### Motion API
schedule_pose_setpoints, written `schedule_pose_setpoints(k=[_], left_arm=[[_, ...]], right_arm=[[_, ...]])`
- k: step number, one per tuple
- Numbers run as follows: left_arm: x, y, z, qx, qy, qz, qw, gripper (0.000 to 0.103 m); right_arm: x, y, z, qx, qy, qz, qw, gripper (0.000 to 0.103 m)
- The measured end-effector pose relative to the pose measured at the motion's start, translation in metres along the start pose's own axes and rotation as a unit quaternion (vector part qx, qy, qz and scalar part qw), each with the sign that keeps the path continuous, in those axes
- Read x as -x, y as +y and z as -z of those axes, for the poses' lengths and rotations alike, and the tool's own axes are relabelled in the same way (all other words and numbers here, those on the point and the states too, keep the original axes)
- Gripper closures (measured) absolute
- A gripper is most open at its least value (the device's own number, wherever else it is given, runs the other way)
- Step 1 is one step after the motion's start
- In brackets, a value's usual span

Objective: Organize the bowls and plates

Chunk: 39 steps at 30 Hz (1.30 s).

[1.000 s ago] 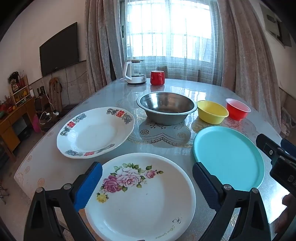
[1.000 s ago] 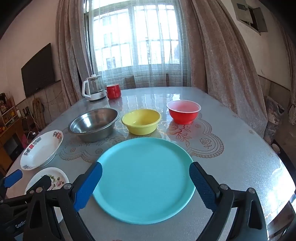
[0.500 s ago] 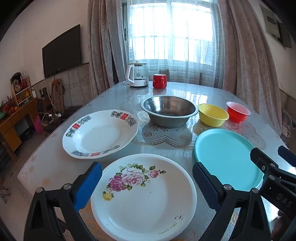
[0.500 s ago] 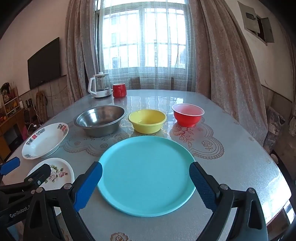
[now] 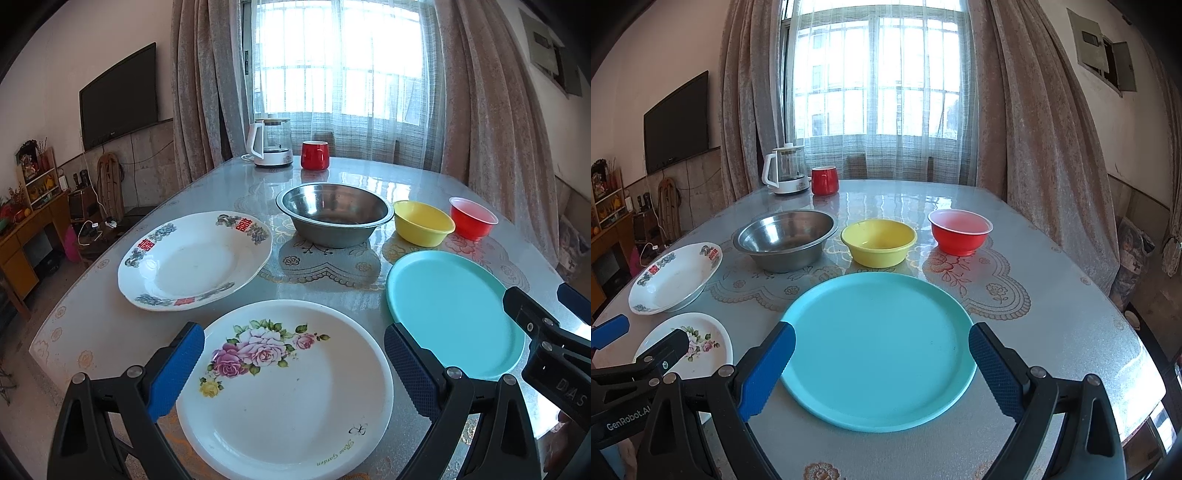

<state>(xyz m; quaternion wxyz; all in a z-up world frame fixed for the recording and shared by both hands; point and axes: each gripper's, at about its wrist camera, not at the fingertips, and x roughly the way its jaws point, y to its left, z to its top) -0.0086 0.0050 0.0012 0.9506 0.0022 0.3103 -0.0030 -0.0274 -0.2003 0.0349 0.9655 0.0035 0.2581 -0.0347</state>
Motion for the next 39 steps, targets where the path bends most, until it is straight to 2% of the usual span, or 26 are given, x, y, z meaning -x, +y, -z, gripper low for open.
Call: schedule_pose_setpoints(k=[14, 39], left_arm=[[-0.010, -0.008, -0.008, -0.015, 0.002, -0.004, 0.9999, 0.004], [-0.002, -0.010, -0.004, -0.017, 0.001, 0.004, 0.9999, 0.004]], right_arm=[[-0.019, -0.001, -0.005, 0.000, 0.007, -0.009, 1.000, 0.006], [-0.013, -0.008, -0.003, -0.011, 0.007, -0.004, 1.000, 0.006]])
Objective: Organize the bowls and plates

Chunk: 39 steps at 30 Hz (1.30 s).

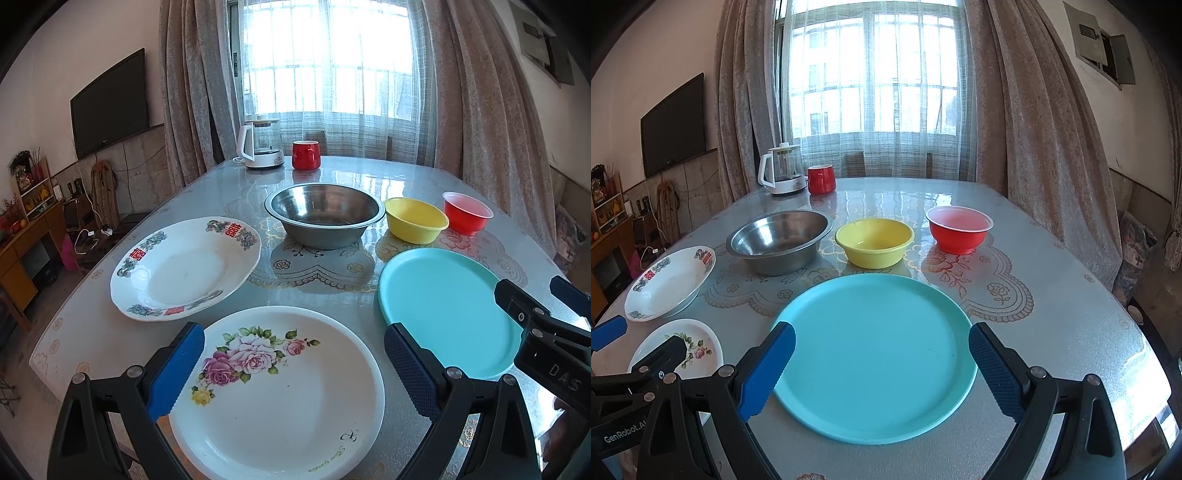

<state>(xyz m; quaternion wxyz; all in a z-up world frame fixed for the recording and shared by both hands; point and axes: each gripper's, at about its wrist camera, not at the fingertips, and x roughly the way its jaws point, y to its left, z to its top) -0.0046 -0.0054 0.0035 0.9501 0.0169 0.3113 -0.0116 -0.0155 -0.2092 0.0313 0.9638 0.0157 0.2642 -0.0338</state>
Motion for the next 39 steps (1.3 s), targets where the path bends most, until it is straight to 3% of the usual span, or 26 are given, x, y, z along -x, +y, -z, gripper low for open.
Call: schedule_pose_setpoints(k=[22, 26, 31, 35, 36, 37, 38, 39], left_arm=[[-0.008, -0.016, -0.004, -0.024, 0.012, 0.015, 0.9995, 0.004], [-0.018, -0.018, -0.016, -0.032, 0.038, 0.051, 0.9975, 0.004], [-0.038, -0.013, -0.041, -0.009, 0.076, 0.106, 0.9914, 0.013], [-0.060, -0.018, -0.058, -0.008, 0.111, 0.144, 0.9833, 0.034], [-0.067, -0.019, -0.060, -0.002, 0.126, 0.159, 0.9793, 0.053], [-0.074, -0.022, -0.063, 0.000, 0.144, 0.171, 0.9748, 0.065], [-0.081, -0.025, -0.064, 0.003, 0.162, 0.182, 0.9699, 0.073], [-0.087, -0.028, -0.065, 0.007, 0.172, 0.189, 0.9668, 0.073]], right_arm=[[-0.006, -0.015, 0.001, -0.019, 0.005, 0.003, 1.000, 0.006], [-0.010, -0.031, 0.000, -0.039, 0.016, -0.022, 0.999, 0.007], [-0.024, -0.073, -0.002, -0.116, 0.048, -0.048, 0.991, 0.018], [-0.039, -0.099, 0.004, -0.156, 0.078, -0.044, 0.984, 0.018], [-0.042, -0.103, 0.005, -0.160, 0.084, -0.042, 0.983, 0.018], [-0.046, -0.106, 0.007, -0.162, 0.092, -0.042, 0.982, 0.018], [-0.049, -0.108, 0.008, -0.164, 0.098, -0.042, 0.981, 0.018], [-0.052, -0.109, 0.010, -0.163, 0.103, -0.044, 0.980, 0.023]])
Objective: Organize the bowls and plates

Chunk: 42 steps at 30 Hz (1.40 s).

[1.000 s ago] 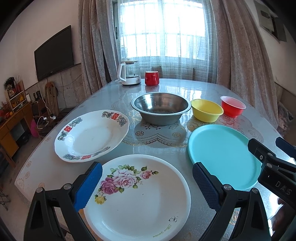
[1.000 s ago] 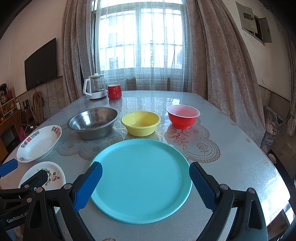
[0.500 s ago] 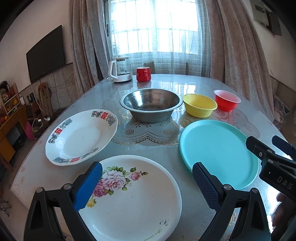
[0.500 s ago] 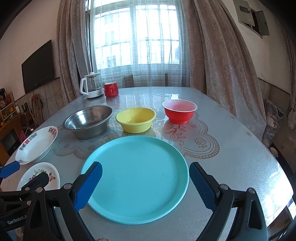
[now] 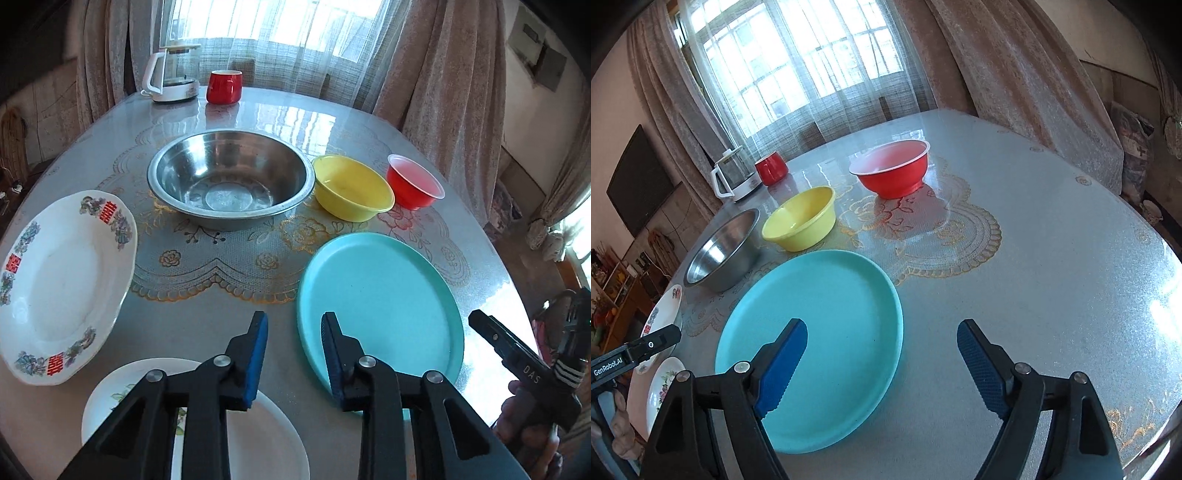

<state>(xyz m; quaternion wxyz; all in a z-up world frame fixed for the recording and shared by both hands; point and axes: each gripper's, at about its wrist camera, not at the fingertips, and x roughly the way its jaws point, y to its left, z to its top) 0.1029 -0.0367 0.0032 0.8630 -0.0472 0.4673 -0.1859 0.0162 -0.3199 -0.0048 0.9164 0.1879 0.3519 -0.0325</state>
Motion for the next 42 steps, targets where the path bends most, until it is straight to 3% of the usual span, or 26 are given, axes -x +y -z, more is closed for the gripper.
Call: schedule_pose_setpoints(k=[3, 6, 9, 13, 15, 22, 33, 42], left_arm=[[-0.016, -0.007, -0.003, -0.011, 0.018, -0.009, 0.9997, 0.076], [-0.032, -0.010, -0.006, -0.007, 0.043, -0.015, 0.9989, 0.076], [-0.045, -0.013, -0.008, -0.016, 0.057, -0.024, 0.9979, 0.076], [-0.057, -0.018, -0.007, -0.033, 0.057, -0.039, 0.9971, 0.077], [-0.056, -0.023, -0.006, -0.055, 0.052, -0.046, 0.9960, 0.090], [-0.050, -0.010, -0.008, -0.050, 0.047, -0.061, 0.9958, 0.091], [-0.045, 0.023, -0.013, -0.038, 0.044, -0.102, 0.9932, 0.091], [-0.038, 0.023, -0.004, -0.049, 0.028, -0.105, 0.9929, 0.091]], right_arm=[[-0.008, -0.002, 0.002, 0.004, 0.017, 0.003, 1.000, 0.036], [-0.015, -0.005, 0.004, 0.004, 0.028, 0.007, 1.000, 0.066], [-0.023, -0.009, 0.006, 0.001, 0.042, 0.002, 0.999, 0.075], [-0.025, -0.006, 0.007, 0.015, 0.041, 0.005, 0.999, 0.077], [-0.026, -0.005, 0.006, 0.017, 0.043, 0.002, 0.999, 0.079], [-0.033, 0.002, 0.002, 0.023, 0.054, -0.010, 0.998, 0.087], [-0.044, 0.035, 0.007, 0.057, 0.066, -0.039, 0.995, 0.087], [-0.044, 0.051, 0.013, 0.101, 0.061, -0.012, 0.993, 0.087]])
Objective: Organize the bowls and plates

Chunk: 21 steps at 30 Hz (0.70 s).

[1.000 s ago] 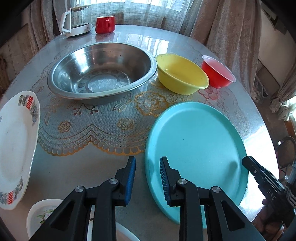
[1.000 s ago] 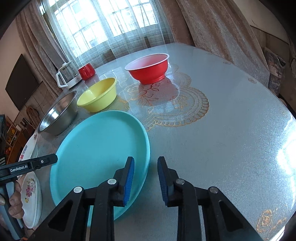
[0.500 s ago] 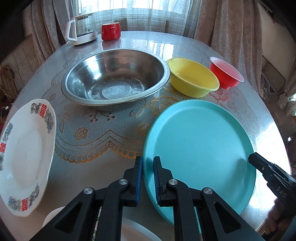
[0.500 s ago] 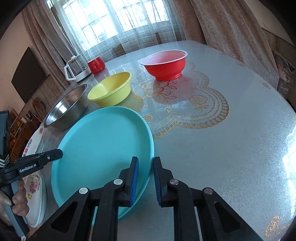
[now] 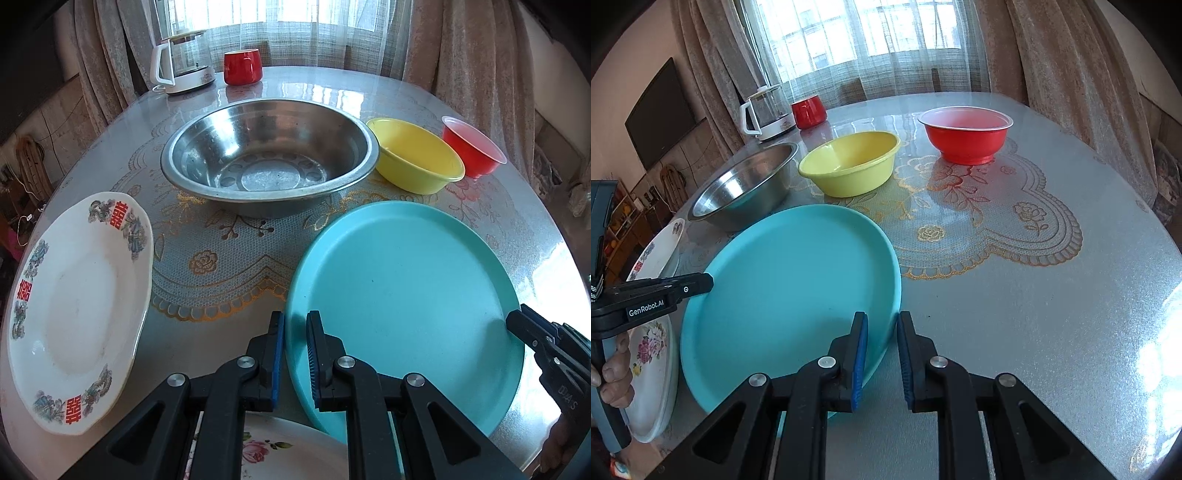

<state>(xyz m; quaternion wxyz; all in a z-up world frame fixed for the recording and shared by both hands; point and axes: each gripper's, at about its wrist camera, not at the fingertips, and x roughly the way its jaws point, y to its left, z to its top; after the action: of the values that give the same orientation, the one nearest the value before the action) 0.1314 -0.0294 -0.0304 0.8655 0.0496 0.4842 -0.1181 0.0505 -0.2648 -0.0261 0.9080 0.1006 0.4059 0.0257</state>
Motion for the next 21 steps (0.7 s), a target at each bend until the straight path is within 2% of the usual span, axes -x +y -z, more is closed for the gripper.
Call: schedule_pose_setpoints(k=[3, 6, 11, 13, 17, 21], left_arm=[[0.002, 0.006, 0.004, 0.013, 0.001, 0.011, 0.9999, 0.090], [0.003, 0.008, 0.004, 0.021, 0.000, 0.007, 0.9998, 0.084], [0.008, 0.010, 0.006, 0.033, -0.010, 0.003, 0.9994, 0.084], [0.015, 0.014, 0.007, 0.044, -0.022, 0.009, 0.9987, 0.084], [0.037, 0.026, 0.006, 0.065, -0.057, 0.015, 0.9961, 0.081], [0.065, 0.039, 0.015, 0.065, -0.096, 0.014, 0.9931, 0.081]], right_arm=[[0.001, 0.002, 0.003, 0.010, -0.003, 0.000, 1.000, 0.086], [0.001, 0.001, 0.002, 0.003, -0.002, 0.000, 1.000, 0.086], [0.001, 0.001, 0.001, -0.003, 0.000, -0.004, 1.000, 0.084], [0.001, 0.001, 0.000, -0.006, 0.004, -0.013, 1.000, 0.076], [0.000, 0.002, -0.001, -0.012, 0.008, -0.019, 1.000, 0.072], [0.003, 0.000, -0.002, -0.019, 0.003, -0.004, 1.000, 0.070]])
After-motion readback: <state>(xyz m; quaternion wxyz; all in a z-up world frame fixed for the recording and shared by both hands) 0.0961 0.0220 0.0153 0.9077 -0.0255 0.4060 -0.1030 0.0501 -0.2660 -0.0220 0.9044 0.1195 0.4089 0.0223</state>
